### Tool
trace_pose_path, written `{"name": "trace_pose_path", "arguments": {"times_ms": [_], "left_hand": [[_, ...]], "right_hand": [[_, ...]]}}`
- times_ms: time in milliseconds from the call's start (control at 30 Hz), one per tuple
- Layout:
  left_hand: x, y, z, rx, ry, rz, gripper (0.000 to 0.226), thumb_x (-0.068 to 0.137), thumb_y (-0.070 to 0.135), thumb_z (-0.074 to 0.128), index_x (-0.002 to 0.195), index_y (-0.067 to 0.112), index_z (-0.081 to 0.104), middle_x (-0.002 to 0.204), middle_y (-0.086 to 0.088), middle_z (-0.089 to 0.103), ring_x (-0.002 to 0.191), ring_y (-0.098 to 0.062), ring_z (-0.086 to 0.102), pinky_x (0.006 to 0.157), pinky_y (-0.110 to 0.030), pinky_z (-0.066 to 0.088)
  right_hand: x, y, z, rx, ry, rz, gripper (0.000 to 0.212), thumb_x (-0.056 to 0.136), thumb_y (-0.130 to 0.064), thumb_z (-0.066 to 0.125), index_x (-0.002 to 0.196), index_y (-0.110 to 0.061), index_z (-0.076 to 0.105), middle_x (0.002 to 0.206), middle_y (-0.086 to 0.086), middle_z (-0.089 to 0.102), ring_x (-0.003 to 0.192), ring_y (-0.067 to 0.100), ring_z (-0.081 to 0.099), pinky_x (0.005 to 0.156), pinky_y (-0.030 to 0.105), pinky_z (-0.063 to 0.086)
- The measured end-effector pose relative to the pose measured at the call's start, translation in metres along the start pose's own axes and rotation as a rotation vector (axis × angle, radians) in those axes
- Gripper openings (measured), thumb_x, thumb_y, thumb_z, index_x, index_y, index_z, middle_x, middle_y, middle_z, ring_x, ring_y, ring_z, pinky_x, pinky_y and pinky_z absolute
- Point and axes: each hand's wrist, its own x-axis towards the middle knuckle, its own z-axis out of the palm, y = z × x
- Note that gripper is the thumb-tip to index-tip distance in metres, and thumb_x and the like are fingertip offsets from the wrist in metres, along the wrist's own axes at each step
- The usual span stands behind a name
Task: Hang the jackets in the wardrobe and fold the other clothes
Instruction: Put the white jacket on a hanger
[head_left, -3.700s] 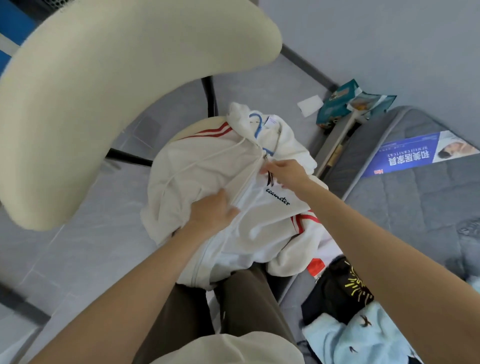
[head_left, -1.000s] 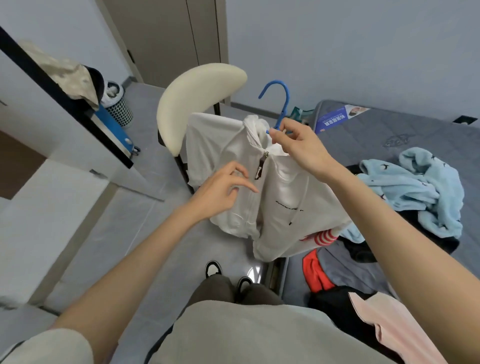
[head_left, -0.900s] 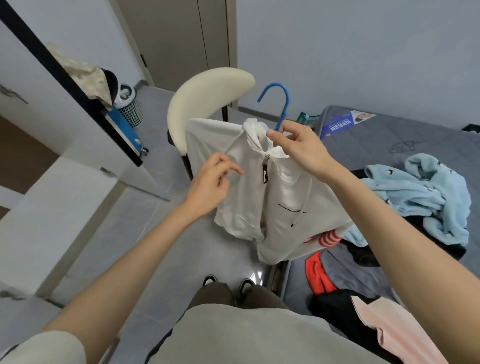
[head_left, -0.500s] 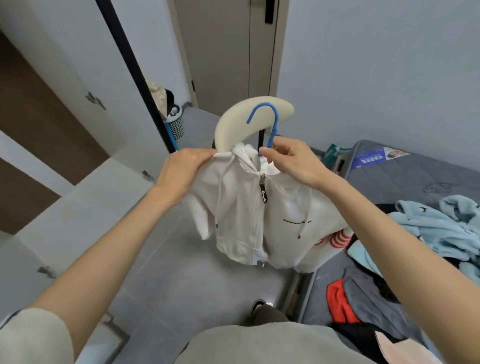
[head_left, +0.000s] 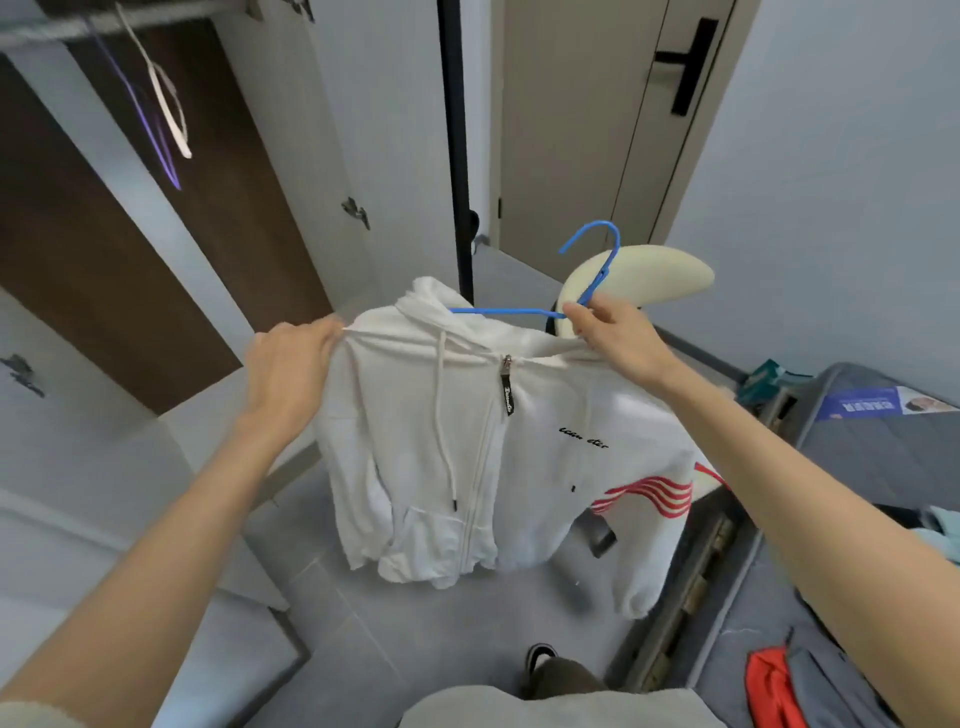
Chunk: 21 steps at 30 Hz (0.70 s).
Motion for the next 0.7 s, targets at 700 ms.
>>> {"name": "trace_pose_path", "arguments": {"times_ms": [700], "left_hand": [[0.013,-0.059,-0.019,-0.642,-0.083,-0.485,0.056,0.091,0.042,0.058,0.052,0.02,0.024,0.047,0.007,0.02,0.049,-0.01,0.019,0.048,-0.026,0.017]], "right_hand": [[0.048,-0.112,0.13,-0.372,-0.365,-0.245,0.036,0.096,-0.048,0.044,0.07,-0.023,0.049,0.066,-0.01,0.053,0.061,0.011,0.045,0.06,0.03,0.036]]}}
